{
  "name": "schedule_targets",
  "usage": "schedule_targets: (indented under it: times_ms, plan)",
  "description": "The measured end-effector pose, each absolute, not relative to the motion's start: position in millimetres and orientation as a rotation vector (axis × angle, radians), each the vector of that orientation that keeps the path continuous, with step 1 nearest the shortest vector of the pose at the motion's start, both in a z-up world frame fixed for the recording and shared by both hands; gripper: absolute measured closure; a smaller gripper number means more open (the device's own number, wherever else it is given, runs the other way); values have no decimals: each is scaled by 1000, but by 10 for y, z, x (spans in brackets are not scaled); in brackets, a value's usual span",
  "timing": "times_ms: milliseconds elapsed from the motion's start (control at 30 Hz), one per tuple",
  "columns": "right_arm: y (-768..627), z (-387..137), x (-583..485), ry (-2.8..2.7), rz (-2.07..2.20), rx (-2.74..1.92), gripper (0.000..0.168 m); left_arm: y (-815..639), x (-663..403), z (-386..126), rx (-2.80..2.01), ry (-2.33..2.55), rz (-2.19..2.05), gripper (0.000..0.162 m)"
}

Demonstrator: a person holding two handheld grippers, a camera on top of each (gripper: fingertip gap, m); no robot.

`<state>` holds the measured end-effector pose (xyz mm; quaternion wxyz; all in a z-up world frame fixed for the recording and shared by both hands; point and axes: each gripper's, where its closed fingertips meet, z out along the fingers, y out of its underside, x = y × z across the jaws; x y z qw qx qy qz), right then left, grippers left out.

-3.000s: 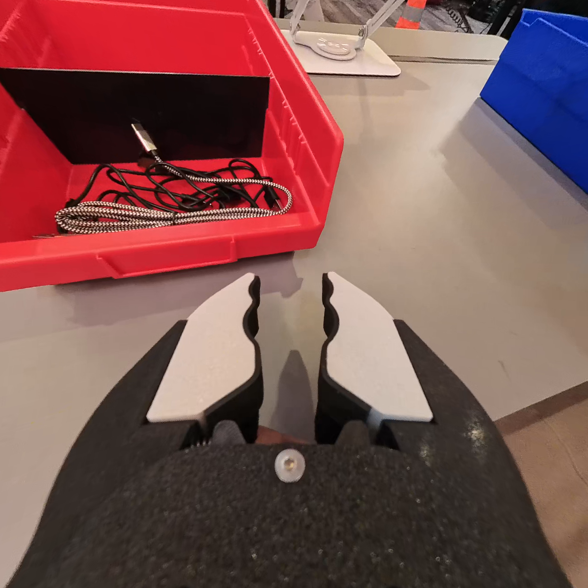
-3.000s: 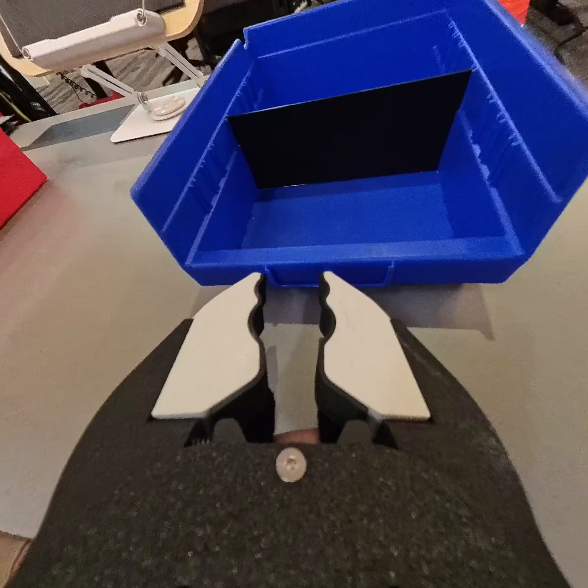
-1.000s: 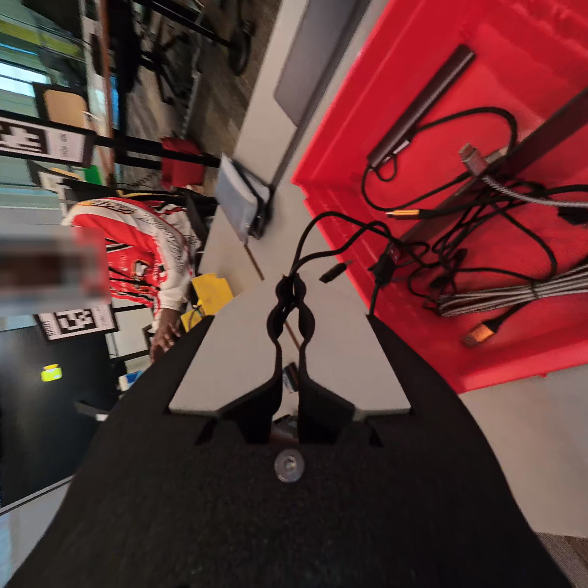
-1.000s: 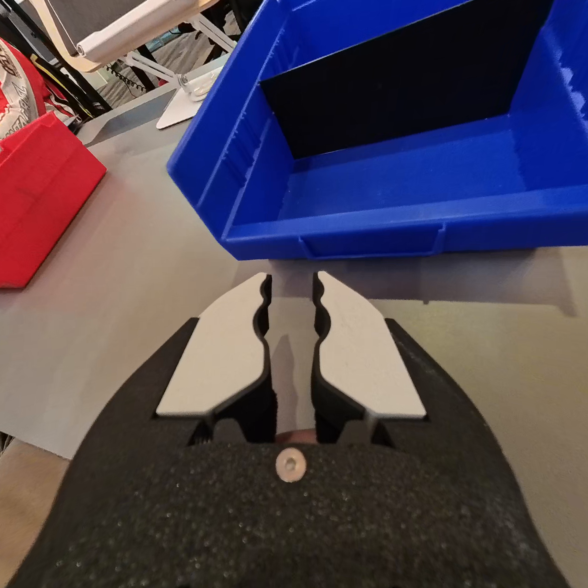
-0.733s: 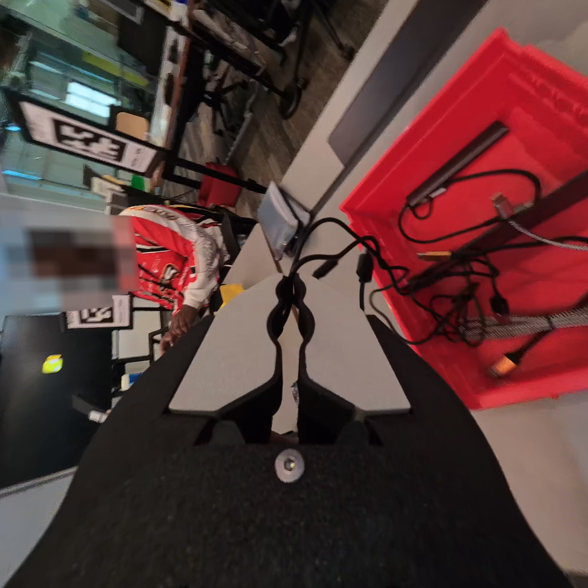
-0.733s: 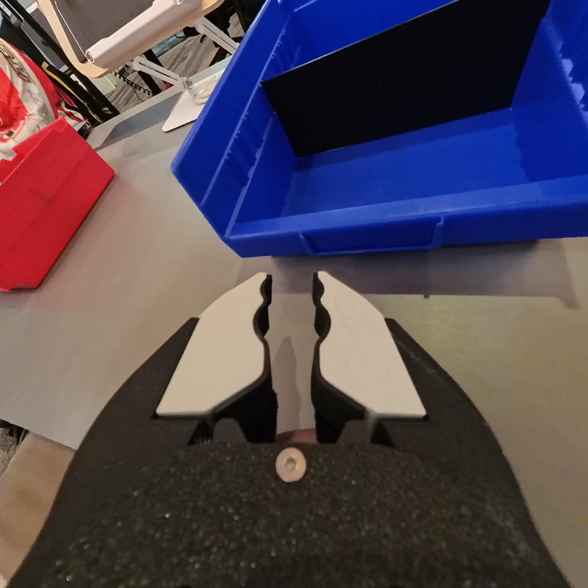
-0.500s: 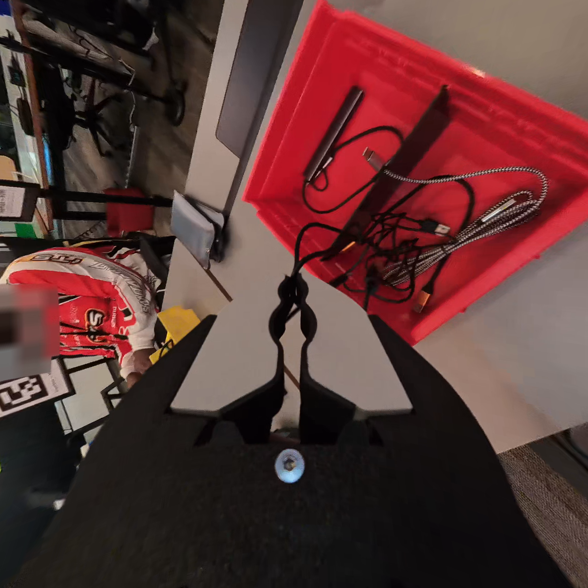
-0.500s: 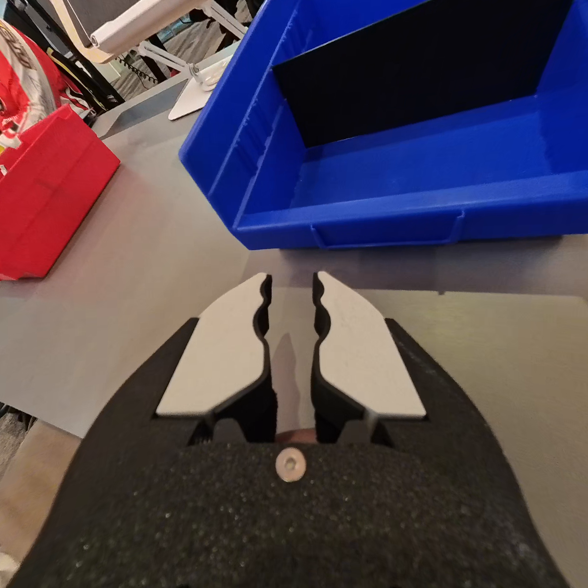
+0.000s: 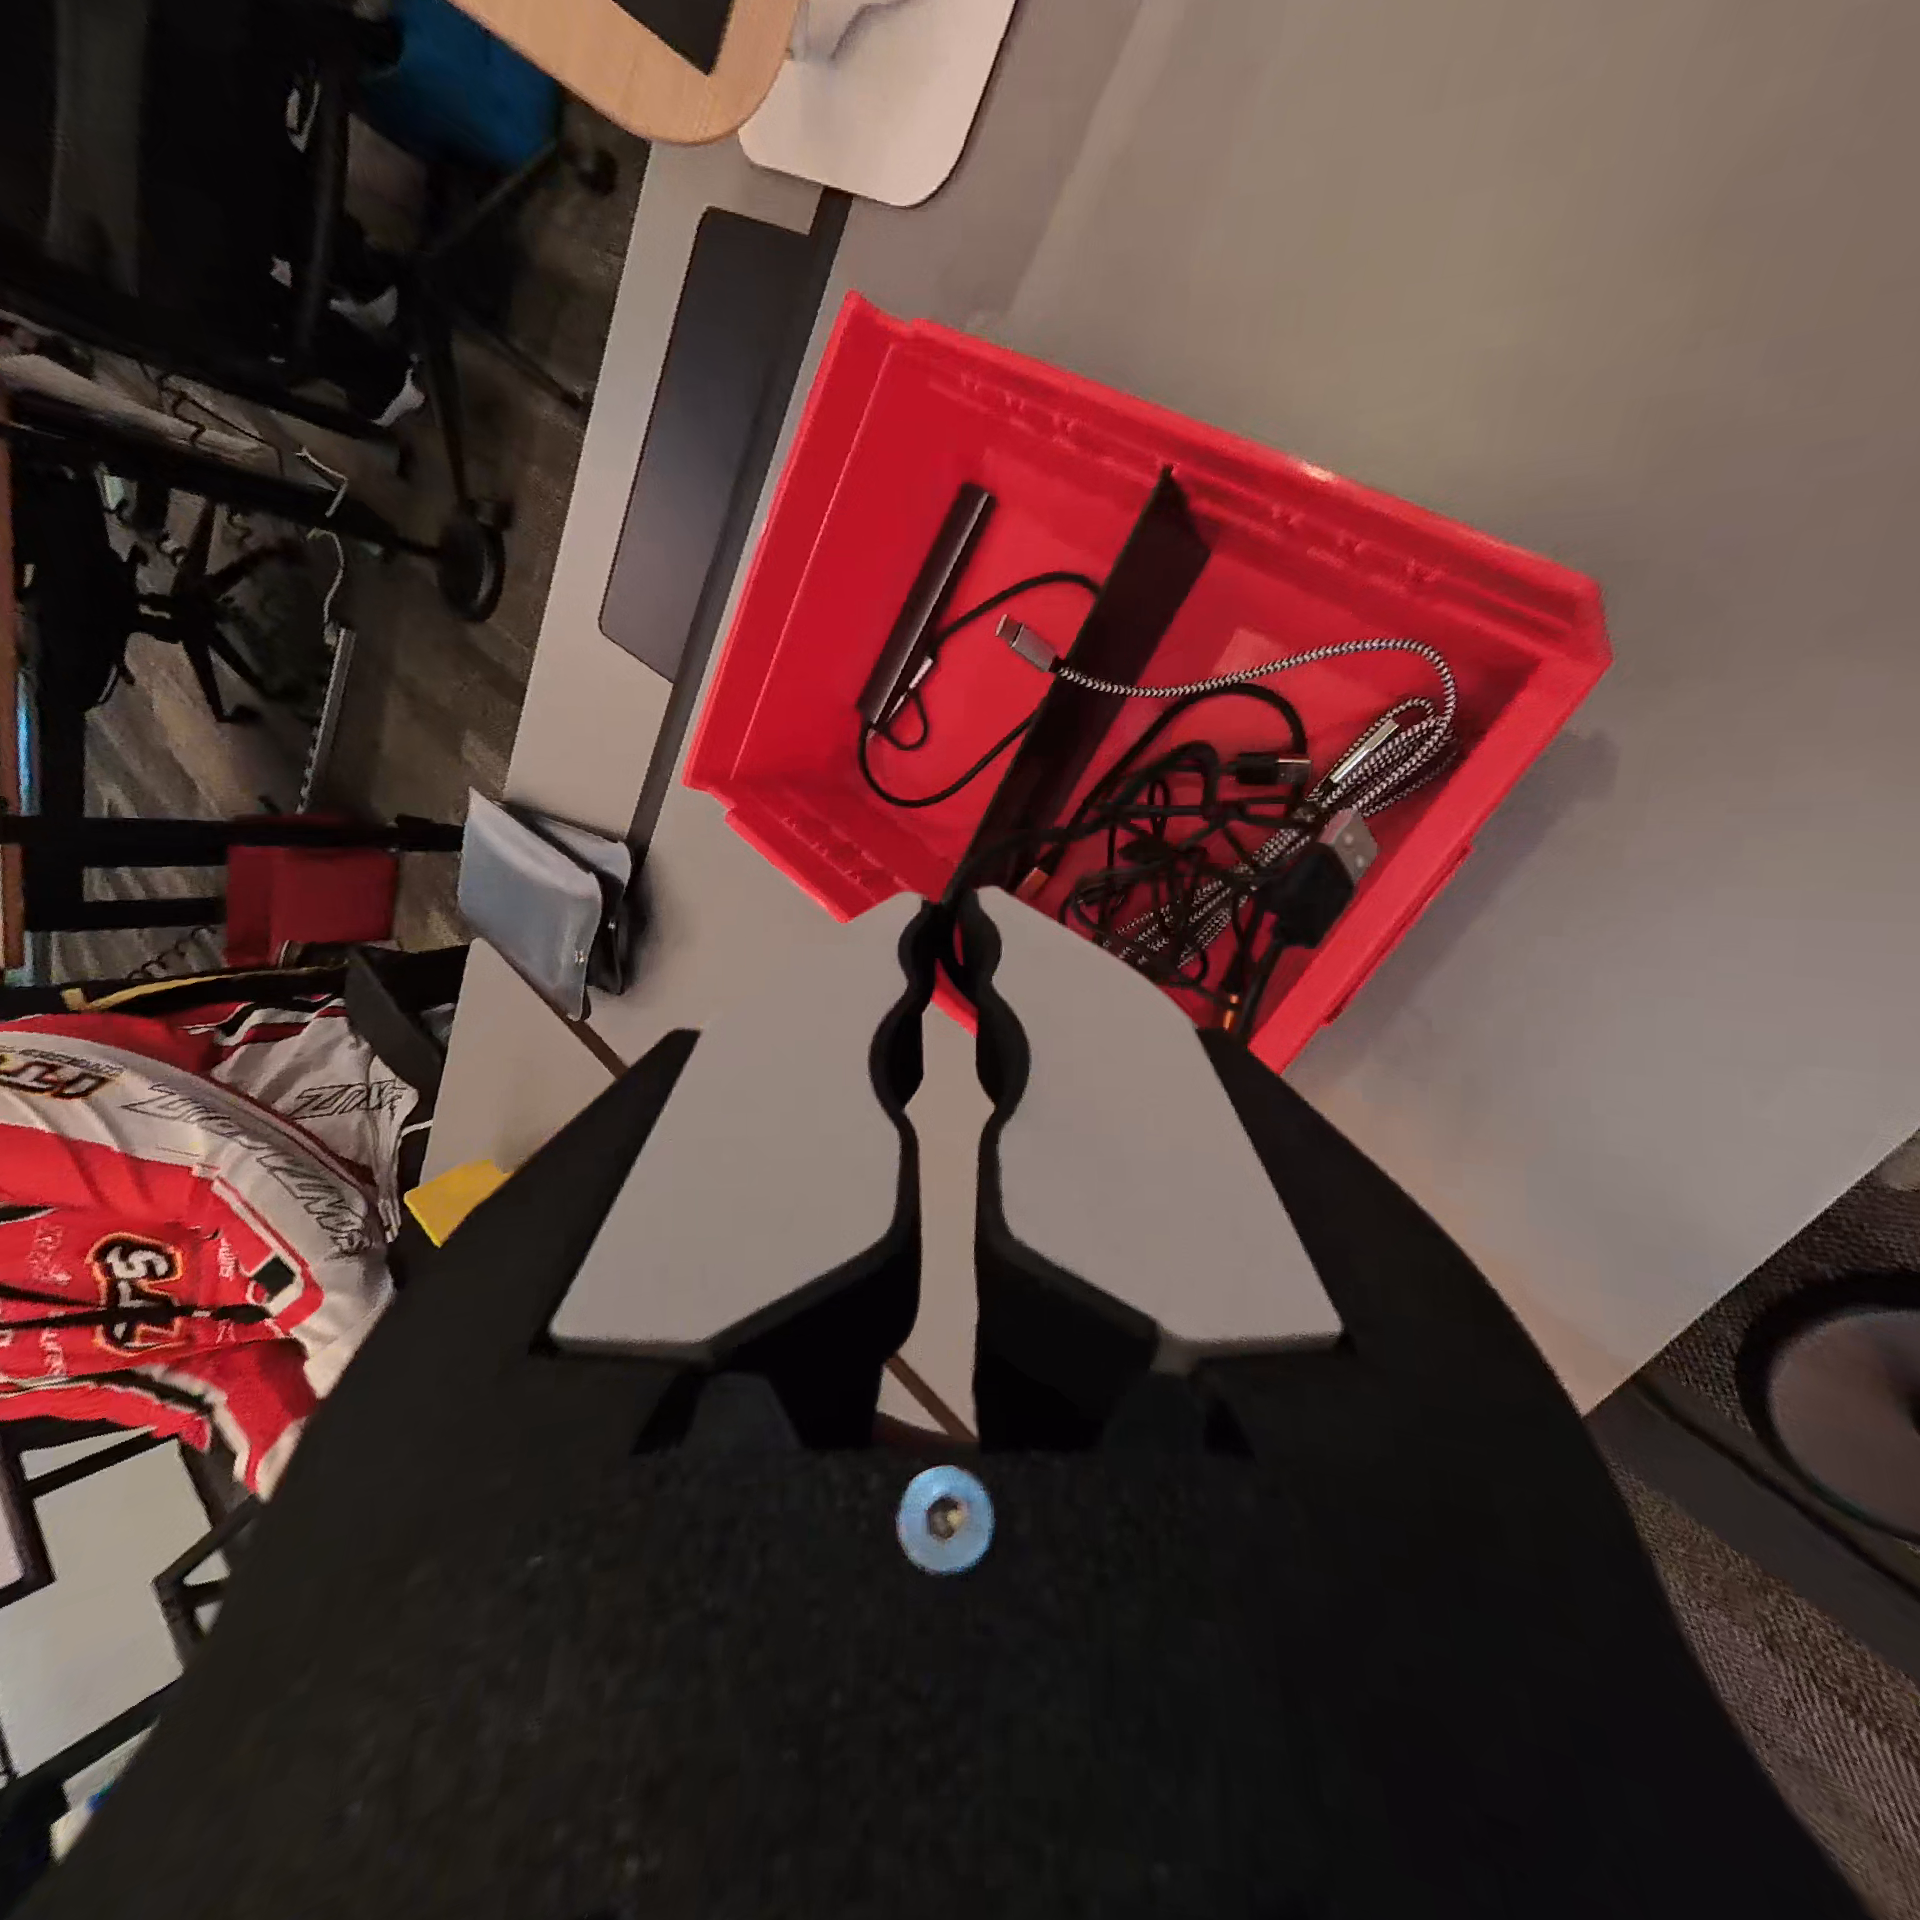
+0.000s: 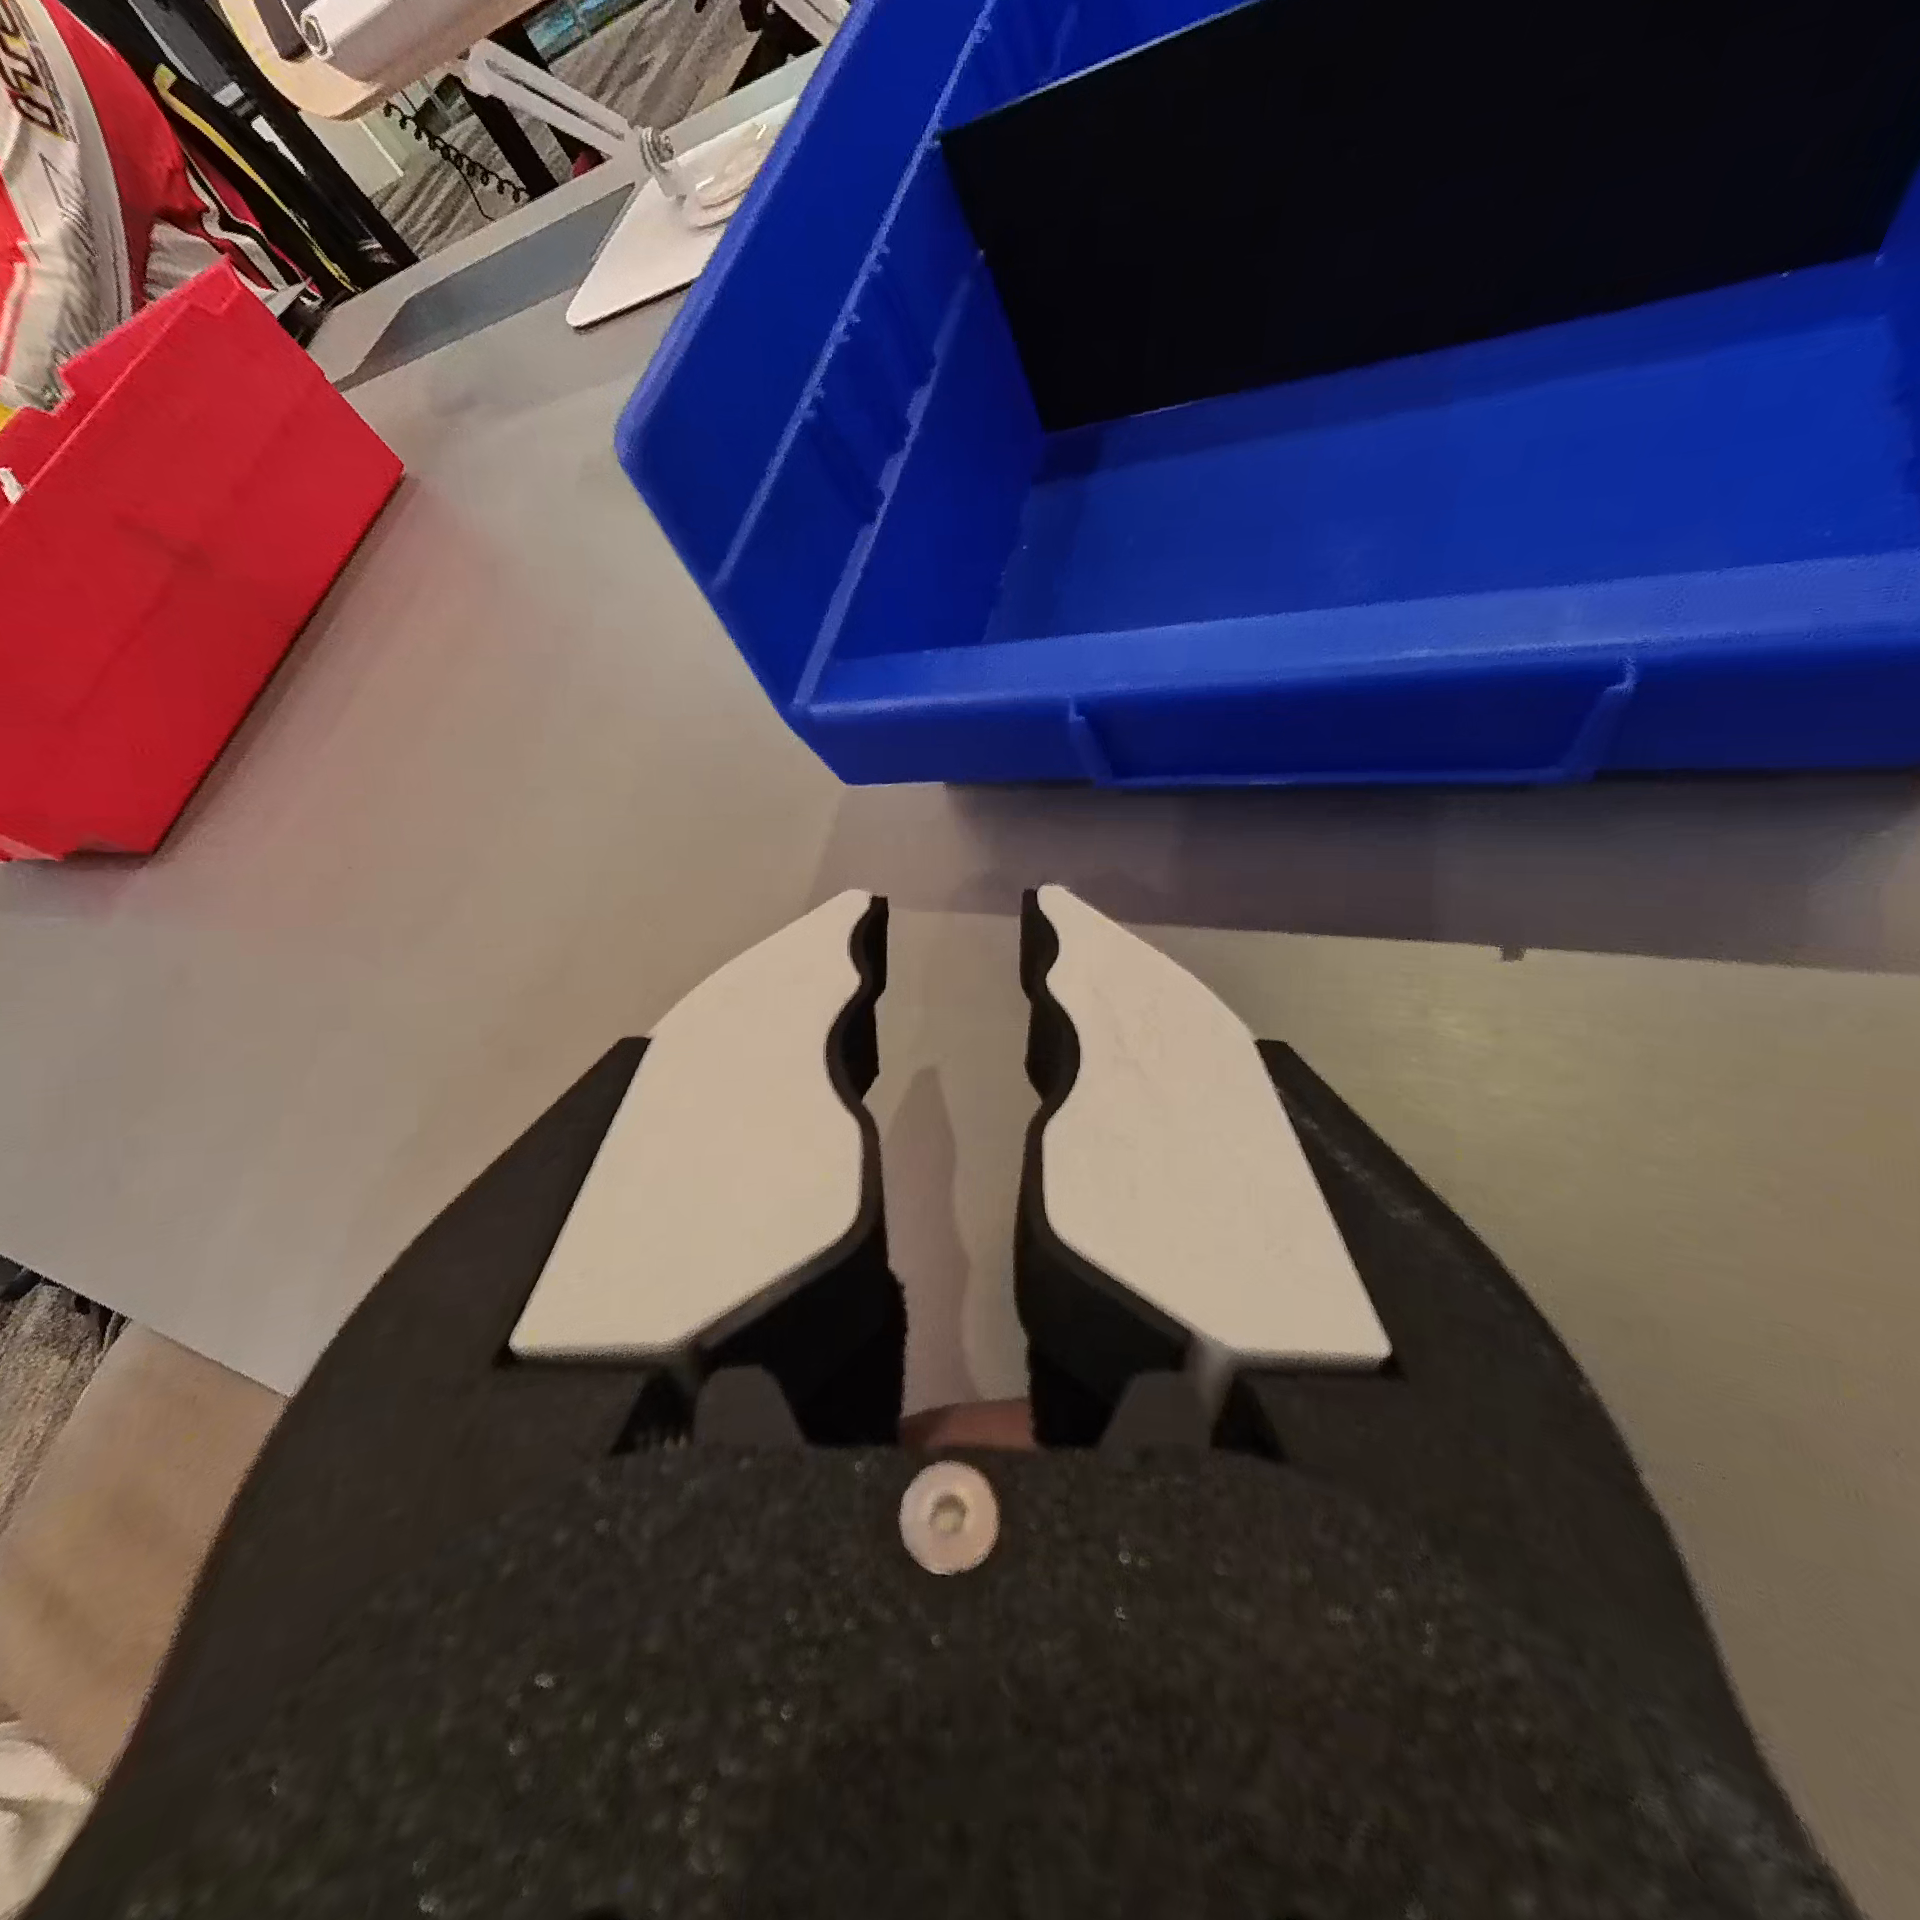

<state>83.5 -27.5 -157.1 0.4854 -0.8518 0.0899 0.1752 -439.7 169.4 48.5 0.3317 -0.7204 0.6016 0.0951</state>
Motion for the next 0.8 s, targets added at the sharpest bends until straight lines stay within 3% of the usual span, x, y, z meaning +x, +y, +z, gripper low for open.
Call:
schedule_targets:
  times_ms: [167,400,600,800]
  plan:
    - [-280,-1583,824,208,423,-2082,144,1945,-4501,613,-1877,1426,333,159]
    - [-291,-1593,851,221,426,-2084,144,2251,-4830,2089,-1602,732,246,159]
    - [-289,-1614,813,207,429,-2098,144,2070,-4578,2346,-1510,745,-42,159]
    - [-284,-1618,802,198,425,-2103,145,1931,-4781,3277,-1339,548,-29,160]
